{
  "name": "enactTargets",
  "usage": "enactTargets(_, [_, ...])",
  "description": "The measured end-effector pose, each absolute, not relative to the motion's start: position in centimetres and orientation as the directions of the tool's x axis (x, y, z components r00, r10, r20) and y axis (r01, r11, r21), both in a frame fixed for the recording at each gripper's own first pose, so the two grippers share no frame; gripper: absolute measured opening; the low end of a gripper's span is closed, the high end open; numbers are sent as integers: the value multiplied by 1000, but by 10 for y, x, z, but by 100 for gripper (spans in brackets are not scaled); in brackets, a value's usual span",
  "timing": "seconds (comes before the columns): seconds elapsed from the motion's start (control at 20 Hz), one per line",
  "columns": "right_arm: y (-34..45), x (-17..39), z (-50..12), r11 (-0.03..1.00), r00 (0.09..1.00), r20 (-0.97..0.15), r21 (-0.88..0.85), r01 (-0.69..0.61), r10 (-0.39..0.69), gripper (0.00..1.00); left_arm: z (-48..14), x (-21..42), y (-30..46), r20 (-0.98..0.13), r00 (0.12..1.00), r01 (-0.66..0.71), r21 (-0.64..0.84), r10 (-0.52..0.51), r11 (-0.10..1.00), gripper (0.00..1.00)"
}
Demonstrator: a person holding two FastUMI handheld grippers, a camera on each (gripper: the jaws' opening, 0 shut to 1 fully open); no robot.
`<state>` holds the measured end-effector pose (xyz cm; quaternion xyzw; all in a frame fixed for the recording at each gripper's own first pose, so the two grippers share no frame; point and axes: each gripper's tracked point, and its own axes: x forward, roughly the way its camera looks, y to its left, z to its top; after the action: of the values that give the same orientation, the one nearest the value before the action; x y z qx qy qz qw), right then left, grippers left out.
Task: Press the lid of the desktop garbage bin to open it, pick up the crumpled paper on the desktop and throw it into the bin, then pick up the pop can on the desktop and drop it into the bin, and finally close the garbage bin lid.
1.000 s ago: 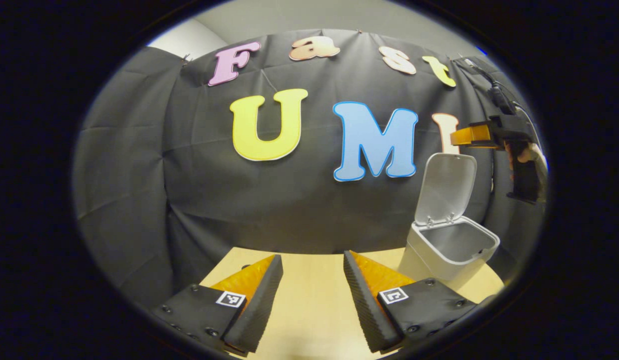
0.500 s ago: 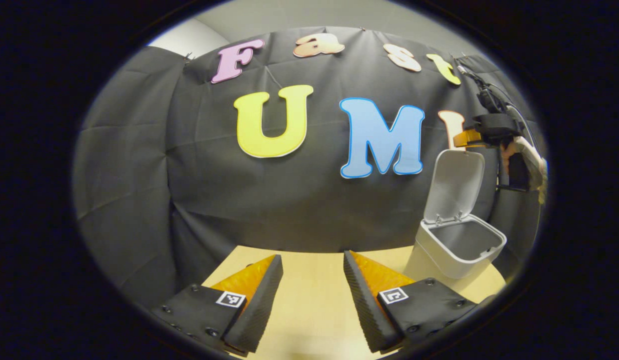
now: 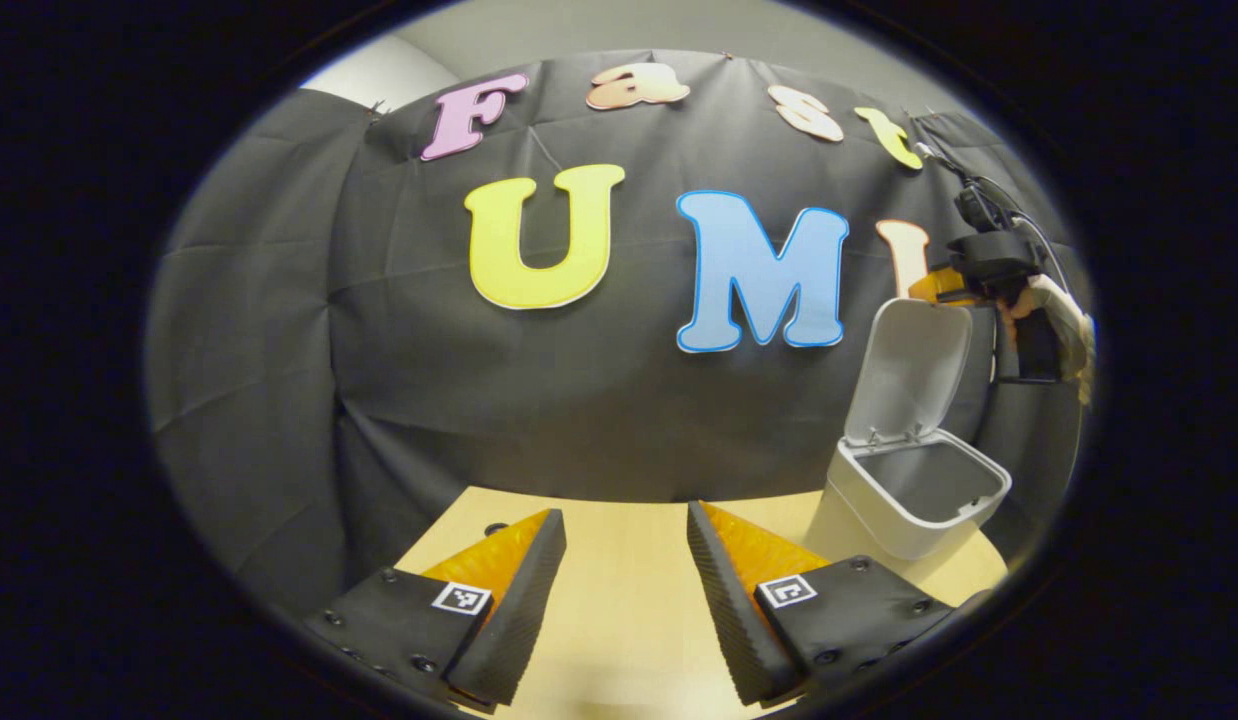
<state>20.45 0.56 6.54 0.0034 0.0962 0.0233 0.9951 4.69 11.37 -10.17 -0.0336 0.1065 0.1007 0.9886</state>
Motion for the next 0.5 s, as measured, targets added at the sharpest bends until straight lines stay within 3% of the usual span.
enactTargets(0.2, [4, 184, 54, 997, 967, -244, 47, -68, 77, 36, -99, 49, 101, -208, 962, -188, -41, 175, 981, 86])
enactTargets(0.45, [4, 146, -4, 993, 923, -367, 50, -105, 116, 46, -95, 49, 84, -196, 970, -154, -43, 143, 987, 86])
enactTargets(0.5, [5, 138, -13, 993, 921, -371, 50, -103, 114, 54, -95, 50, 81, -195, 971, -148, -44, 137, 988, 86])
